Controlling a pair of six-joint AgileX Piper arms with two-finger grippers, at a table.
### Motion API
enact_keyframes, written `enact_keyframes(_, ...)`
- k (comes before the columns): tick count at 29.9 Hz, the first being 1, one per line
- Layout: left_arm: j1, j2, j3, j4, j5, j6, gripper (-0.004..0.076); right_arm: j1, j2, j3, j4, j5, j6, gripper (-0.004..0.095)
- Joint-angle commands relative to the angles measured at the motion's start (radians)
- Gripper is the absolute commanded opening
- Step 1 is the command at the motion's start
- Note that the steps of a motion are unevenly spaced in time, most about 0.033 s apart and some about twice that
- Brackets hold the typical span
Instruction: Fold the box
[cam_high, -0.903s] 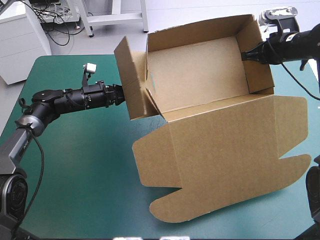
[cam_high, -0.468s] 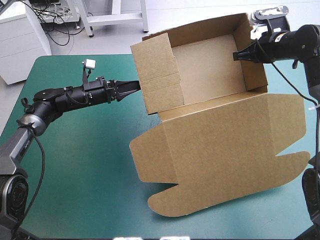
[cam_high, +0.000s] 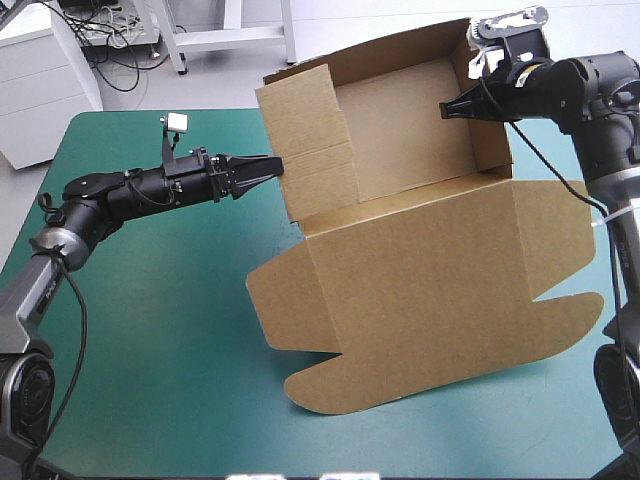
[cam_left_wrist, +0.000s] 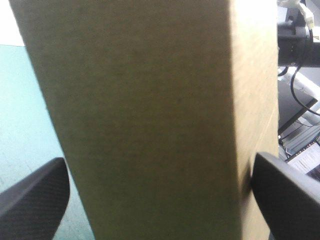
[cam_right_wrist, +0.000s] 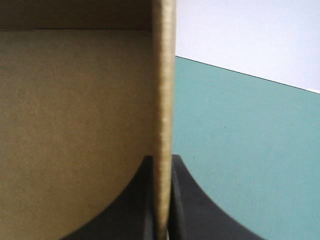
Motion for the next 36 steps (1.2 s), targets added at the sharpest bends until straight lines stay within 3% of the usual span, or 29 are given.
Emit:
enact_keyframes(1,-0.006,-0.048,-0.048,-0.126,0.122,-0.009,0.0709,0.023,-0.052,-0.024,-0.001,-0.094,0.026,-0.0021)
enact_keyframes(10,-0.006,-0.048,-0.152,-0.073,0.077,-0.101,0.0708,0.089,-0.052,-0.024,-0.109,-0.138,0.107,-0.0021)
enact_keyframes(16,-0.059,-0.048,-0.333,0.235,-0.108,-0.329,0.0697,0.111,-0.052,-0.024,-0.133,-0.16,0.143,-0.0021)
enact_keyframes(22,-0.17,-0.048,-0.523,0.652,-0.258,-0.626,0.0613,0.111,-0.052,-0.024,-0.133,-0.161,0.151,-0.0021)
enact_keyframes(30,-0.342,-0.046,-0.698,1.217,-0.267,-0.966,0.0582,0.111,-0.052,-0.024,-0.119,-0.165,0.181,-0.0022)
enact_keyframes(36,-0.374,-0.037,-0.703,1.362,-0.233,-1.128,0.0581,0.111,-0.052,-0.024,-0.081,-0.167,0.19,-0.0022)
